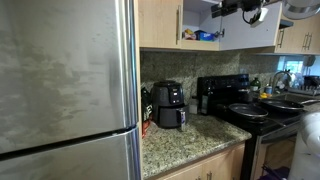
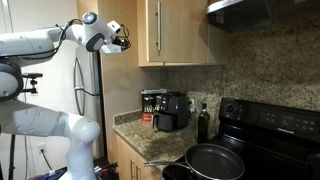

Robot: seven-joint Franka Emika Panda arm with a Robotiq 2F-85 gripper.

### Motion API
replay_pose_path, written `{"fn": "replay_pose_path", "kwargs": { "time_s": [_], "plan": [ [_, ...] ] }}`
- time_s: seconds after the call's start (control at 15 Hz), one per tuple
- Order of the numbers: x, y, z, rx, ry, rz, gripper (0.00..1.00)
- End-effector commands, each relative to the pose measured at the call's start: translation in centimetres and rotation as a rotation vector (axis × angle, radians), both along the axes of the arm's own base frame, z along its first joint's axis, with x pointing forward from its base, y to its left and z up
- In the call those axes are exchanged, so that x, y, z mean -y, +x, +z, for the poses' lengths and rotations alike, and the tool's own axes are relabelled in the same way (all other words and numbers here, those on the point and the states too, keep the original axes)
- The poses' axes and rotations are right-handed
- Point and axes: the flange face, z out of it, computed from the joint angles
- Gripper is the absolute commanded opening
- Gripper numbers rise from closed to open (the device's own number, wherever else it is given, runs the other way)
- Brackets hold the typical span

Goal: Open the top left cupboard door

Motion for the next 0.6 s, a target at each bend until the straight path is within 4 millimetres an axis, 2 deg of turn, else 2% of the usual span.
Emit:
{"fn": "replay_pose_path", "kwargs": {
  "time_s": [0.0, 0.27, 0.33, 0.4, 0.53],
  "plan": [
    [-1.2, 7.1, -0.3, -0.072, 0.016, -0.119, 1.0],
    [-2.3, 14.4, 2.1, -0.139, 0.155, -0.224, 1.0],
    [-2.6, 15.7, 3.0, -0.165, 0.179, -0.221, 1.0],
    [-1.9, 12.5, 0.7, -0.143, 0.135, -0.211, 1.0],
    [-2.6, 15.0, 1.9, -0.158, 0.16, -0.221, 1.0]
  ]
}}
